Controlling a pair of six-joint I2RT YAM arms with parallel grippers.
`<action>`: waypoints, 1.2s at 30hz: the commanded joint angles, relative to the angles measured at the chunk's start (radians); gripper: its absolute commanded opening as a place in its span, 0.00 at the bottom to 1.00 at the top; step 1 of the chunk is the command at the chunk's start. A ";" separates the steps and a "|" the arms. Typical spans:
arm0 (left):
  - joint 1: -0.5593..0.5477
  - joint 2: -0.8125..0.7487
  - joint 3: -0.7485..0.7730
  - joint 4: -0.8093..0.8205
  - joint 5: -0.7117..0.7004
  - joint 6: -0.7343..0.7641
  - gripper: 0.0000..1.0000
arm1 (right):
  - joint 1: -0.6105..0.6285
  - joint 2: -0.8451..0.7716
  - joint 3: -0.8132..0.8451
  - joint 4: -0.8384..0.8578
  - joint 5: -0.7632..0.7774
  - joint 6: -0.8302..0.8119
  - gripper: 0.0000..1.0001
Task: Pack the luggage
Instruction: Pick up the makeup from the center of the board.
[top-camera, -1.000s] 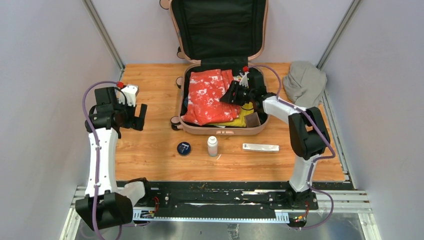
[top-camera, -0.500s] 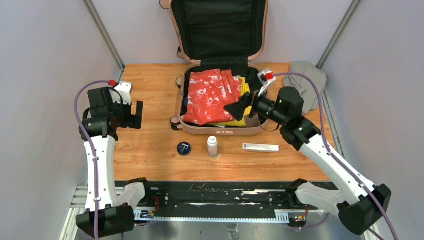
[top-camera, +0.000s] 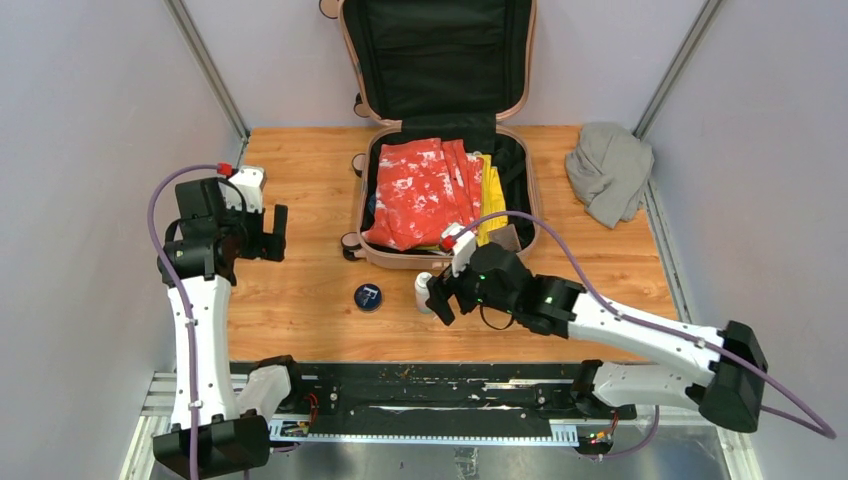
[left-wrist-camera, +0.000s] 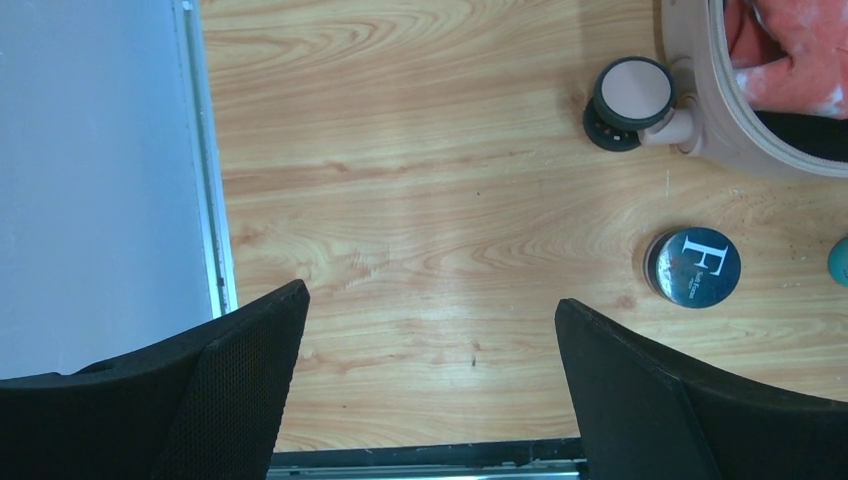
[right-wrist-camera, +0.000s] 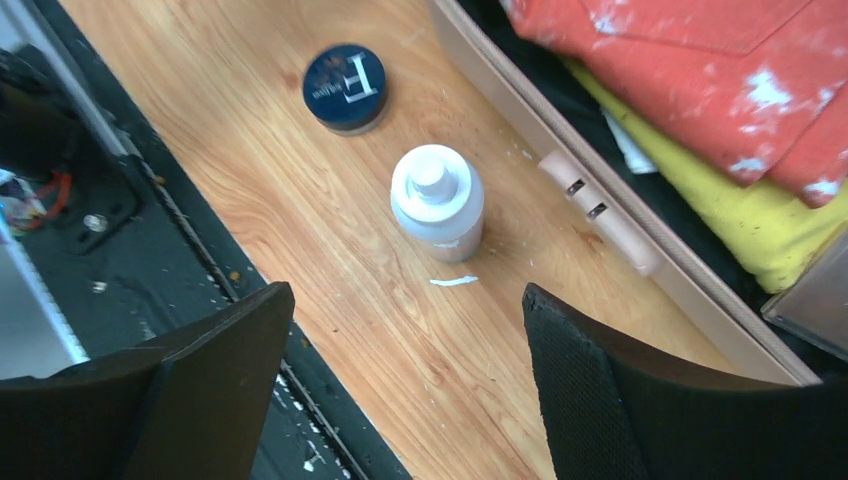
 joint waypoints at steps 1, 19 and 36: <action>0.005 -0.036 -0.042 -0.016 0.025 -0.008 1.00 | 0.032 0.108 0.001 0.022 0.106 -0.037 0.87; 0.006 -0.045 -0.059 -0.033 0.024 0.036 1.00 | 0.033 0.434 0.116 0.184 0.105 -0.068 0.34; 0.006 -0.026 -0.071 -0.032 0.069 0.056 1.00 | -0.421 0.318 0.627 -0.483 -0.022 -0.112 0.00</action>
